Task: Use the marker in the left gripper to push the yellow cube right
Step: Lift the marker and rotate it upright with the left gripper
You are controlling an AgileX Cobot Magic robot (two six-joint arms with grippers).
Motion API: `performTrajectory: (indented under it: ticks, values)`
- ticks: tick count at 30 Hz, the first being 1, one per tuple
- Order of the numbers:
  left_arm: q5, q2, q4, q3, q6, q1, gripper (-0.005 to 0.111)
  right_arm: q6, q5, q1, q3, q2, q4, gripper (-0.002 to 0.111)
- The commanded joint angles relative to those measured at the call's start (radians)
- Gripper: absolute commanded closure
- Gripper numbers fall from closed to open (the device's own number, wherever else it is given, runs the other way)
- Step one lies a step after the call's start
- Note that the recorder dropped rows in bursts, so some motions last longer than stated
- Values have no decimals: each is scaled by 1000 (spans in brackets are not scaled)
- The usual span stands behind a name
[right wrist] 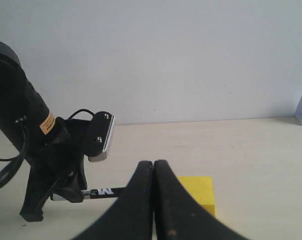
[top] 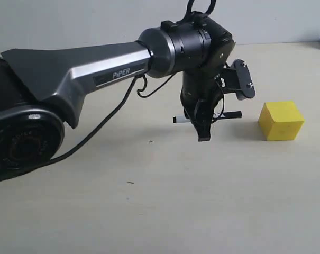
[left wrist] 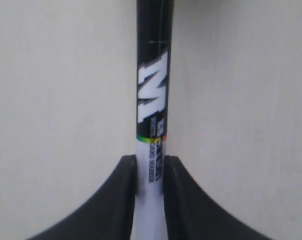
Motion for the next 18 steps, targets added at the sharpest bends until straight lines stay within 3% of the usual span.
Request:
performTrajectory:
  ticks: [1, 5, 10, 18]
  values:
    - [82, -57, -23, -5, -119, 33, 107, -2, -8, 1, 5, -5, 0, 108]
    - [114, -103, -104, 30, -196, 59, 107, -2, -8, 1, 5, -5, 0, 108]
    - [114, -210, -100, 167, -309, 79, 107, -2, -8, 1, 5, -5, 0, 108]
    - [-100, -456, -42, 429, -539, 83, 107, -2, -8, 1, 5, -5, 0, 108]
